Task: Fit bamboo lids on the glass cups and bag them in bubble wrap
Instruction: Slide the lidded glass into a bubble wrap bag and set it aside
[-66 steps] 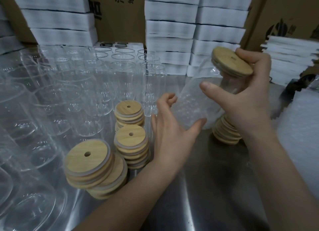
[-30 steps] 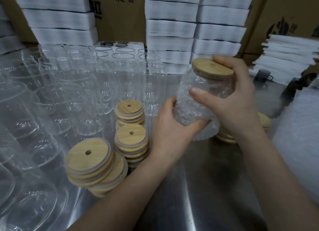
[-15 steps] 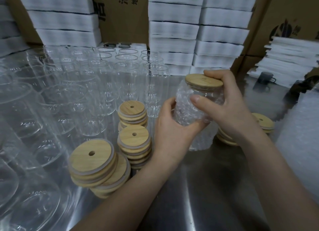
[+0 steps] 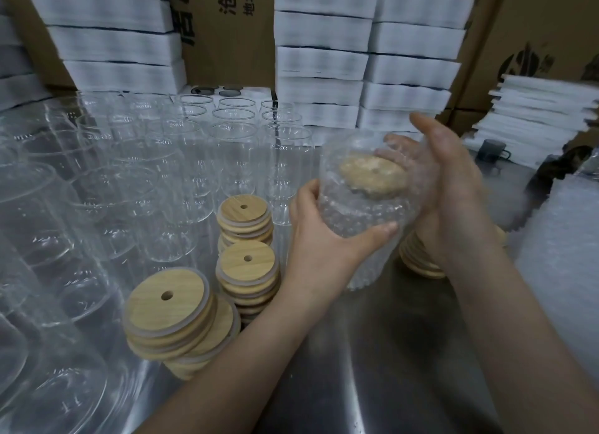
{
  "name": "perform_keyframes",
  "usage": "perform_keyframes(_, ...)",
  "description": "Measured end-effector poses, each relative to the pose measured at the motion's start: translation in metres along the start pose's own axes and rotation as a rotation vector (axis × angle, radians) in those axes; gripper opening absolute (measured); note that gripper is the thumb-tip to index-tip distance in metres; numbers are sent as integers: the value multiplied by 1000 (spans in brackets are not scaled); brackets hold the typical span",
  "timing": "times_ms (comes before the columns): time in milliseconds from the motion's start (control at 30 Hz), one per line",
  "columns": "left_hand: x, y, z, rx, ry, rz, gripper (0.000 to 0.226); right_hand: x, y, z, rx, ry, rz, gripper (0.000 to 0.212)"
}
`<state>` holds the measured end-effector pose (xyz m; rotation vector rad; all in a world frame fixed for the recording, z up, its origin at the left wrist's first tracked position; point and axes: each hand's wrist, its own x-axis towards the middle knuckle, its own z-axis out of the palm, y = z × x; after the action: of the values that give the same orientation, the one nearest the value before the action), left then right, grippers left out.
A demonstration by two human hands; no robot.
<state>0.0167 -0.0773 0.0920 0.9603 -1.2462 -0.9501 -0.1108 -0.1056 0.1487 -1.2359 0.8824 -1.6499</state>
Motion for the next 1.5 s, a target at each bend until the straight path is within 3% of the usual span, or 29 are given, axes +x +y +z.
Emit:
perform_keyframes(67,-1,4,-1,-78,17,28,82,0,-3,-1,124,-24,33,50)
perform_keyframes(200,-1,8,-1,-160,79,74,56,-3,-5,-9,139,-190,82,60)
perform_keyframes(367,3,18,-5,-242,129,119,51,0,-6,-14,9,-358,61,59)
perform_keyframes(533,3,26,-7,-243,126,149,43,-1,0,-16,-17,-242,-7,30)
perform_keyframes(667,3,30,-9,-260,136,170,42,-2,0,-15,-13,-118,-35,37)
perform_keyframes(867,7,32,-10,-334,155,181,15,-3,2,-13,-56,-11,-74,27)
perform_keyframes(1133,9,41,-12,-256,189,220,3,-2,5,-10,-95,77,-199,26)
perform_keyframes(1300,12,43,-14,-247,204,203,22,-4,6,-7,-125,82,-226,28)
perform_keyframes(1500,16,39,-13,-279,264,57,29,-5,7,-4,-156,44,-35,33)
